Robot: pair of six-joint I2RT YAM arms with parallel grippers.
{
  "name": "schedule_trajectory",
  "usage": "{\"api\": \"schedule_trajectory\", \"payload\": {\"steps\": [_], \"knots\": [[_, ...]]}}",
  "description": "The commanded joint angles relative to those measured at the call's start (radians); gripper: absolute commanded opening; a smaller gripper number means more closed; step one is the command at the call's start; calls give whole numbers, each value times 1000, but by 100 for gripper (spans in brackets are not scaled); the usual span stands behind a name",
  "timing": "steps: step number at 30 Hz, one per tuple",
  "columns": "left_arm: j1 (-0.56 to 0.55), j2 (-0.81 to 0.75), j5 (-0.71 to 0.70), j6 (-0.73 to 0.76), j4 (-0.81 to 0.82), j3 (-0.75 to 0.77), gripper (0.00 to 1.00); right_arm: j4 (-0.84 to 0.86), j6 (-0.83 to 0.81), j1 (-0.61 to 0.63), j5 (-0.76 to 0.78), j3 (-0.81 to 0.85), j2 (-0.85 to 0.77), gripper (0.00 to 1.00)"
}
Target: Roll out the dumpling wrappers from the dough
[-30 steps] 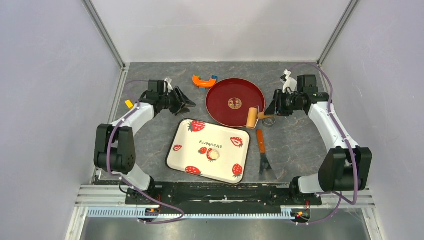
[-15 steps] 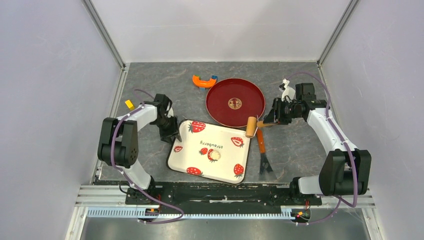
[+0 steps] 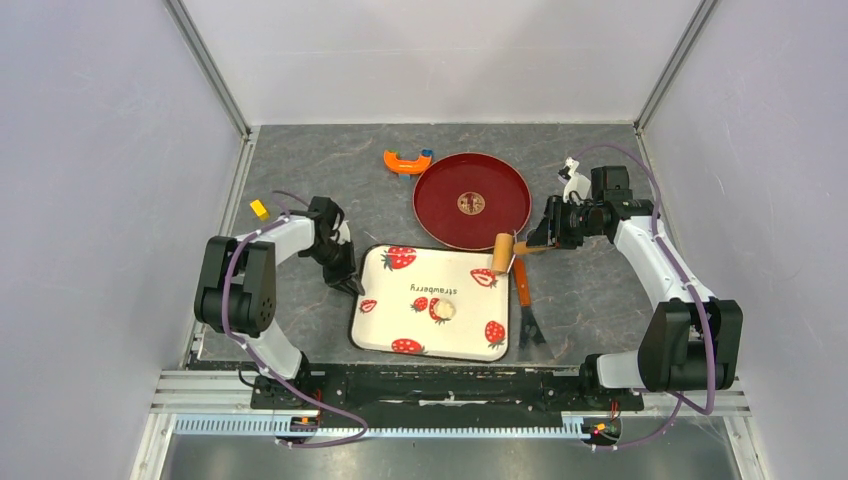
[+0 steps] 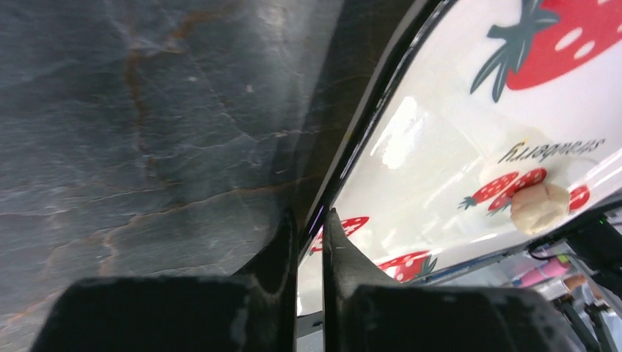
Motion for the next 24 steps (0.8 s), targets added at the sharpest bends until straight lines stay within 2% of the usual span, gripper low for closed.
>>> {"api": "schedule_trajectory", "payload": {"steps": [1,10,15,24], "knots": [[-8,26,7,-96,118,-56,4,50,16,-1,-34,28,-38,0],[-32,13,29,-138,153,-75,2,53,19,-1,-37,35,-36,0],[-66,26,18,-123,153,-62,2,36,0,3,18,58,-44,0],[-91,69,58,-183,198,-24,2,41,0,37,-10,75,-30,0]]}}
